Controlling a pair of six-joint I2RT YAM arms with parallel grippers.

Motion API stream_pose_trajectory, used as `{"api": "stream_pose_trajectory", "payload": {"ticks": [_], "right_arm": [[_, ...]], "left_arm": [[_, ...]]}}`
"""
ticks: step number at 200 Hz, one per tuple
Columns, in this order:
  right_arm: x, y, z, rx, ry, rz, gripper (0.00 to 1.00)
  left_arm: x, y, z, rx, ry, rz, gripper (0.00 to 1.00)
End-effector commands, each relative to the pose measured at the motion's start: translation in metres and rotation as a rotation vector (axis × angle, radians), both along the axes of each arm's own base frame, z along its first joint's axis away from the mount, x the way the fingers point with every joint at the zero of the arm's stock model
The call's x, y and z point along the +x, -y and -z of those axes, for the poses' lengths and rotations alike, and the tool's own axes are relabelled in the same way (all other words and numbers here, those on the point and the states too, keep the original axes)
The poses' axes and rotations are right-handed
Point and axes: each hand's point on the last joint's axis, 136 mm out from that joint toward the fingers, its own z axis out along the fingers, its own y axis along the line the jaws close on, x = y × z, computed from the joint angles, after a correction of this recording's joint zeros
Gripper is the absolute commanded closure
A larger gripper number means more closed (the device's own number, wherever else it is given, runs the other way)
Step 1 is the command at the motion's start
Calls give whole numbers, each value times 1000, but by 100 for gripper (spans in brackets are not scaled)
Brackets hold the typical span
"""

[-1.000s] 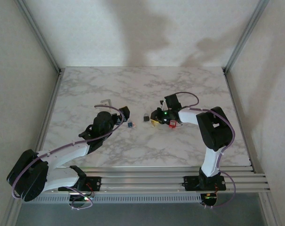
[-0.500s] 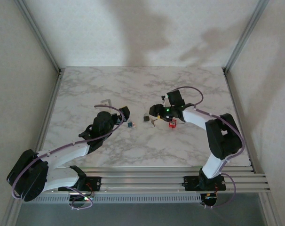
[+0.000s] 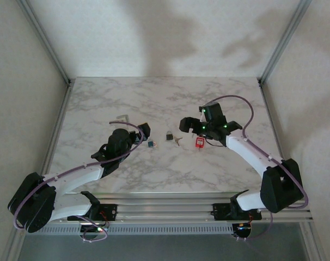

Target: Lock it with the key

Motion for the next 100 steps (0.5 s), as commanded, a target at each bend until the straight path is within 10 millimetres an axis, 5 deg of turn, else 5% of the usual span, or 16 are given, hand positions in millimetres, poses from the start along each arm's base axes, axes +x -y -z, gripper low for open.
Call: {"api": "stream_pose_trajectory", "payload": {"ticks": [1,38,100], "right_arm": [[-17,35,23,-162,-73,104,1],[-29,53,39,-259,-152,189,1],[-32,55,68,-362,-192,203,1]], "left_arm": [[-2,3,-5,-2,8,12,0],[-2,4,-7,-7,11,15,0],[-3,3,-7,-7,12,14,0]]}}
